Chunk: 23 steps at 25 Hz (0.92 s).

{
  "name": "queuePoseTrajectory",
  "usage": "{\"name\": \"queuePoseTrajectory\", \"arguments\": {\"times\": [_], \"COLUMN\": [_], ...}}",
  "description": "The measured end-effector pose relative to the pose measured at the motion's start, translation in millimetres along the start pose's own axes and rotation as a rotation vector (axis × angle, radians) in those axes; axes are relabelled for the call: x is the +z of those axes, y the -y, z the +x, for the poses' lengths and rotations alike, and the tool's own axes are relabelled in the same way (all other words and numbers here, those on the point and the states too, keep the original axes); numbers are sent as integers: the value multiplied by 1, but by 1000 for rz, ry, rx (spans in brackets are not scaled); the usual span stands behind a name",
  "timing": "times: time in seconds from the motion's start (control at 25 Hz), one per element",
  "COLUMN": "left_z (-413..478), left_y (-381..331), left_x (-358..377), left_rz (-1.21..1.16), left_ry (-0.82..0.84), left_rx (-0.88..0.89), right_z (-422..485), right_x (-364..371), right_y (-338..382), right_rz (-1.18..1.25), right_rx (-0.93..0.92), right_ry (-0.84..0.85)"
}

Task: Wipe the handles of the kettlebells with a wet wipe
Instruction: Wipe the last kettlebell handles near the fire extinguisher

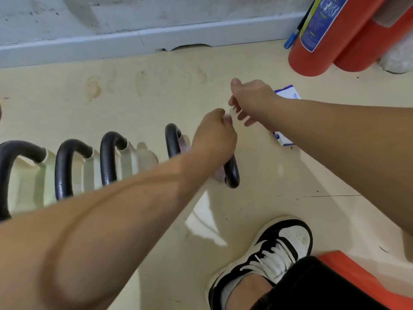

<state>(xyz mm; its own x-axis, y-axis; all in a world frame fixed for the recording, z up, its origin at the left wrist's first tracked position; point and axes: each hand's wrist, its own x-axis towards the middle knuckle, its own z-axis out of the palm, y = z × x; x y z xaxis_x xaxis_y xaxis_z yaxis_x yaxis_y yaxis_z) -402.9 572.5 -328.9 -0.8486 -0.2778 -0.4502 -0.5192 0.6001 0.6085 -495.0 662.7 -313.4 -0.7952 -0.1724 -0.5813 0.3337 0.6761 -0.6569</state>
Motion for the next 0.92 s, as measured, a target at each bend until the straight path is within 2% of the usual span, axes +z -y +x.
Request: {"name": "queuePoseTrajectory", "arguments": {"times": [0.04,0.12,0.2,0.28,0.4,0.56,0.68,0.76,0.8,0.92], "left_z": [-20,-34,-20,-5,-15,-39,-52,-52,-48,-35], "left_y": [6,17,17,12,14,21,25,25,22,6], "left_x": [5,4,-12,-28,-29,-34,-40,-39,-38,-35], "left_rz": [88,248,308,170,11,-185,-28,223,360,628], "left_ry": [-64,-32,43,149,243,107,-72,-68,-26,27], "left_rx": [131,309,282,150,136,185,317,383,393,405], "right_z": [0,-5,-15,-29,-40,-36,-29,-34,-37,-37], "right_x": [1,6,12,20,30,31,13,6,5,5], "right_y": [2,2,-1,-4,-6,2,-9,-22,-26,-23], "right_rz": [41,45,-133,-244,-145,-49,-28,-86,-78,-8], "right_rx": [-12,-38,-168,-271,-166,-63,67,140,148,69], "right_ry": [6,23,-105,-194,-89,-111,-27,57,47,-159]}}
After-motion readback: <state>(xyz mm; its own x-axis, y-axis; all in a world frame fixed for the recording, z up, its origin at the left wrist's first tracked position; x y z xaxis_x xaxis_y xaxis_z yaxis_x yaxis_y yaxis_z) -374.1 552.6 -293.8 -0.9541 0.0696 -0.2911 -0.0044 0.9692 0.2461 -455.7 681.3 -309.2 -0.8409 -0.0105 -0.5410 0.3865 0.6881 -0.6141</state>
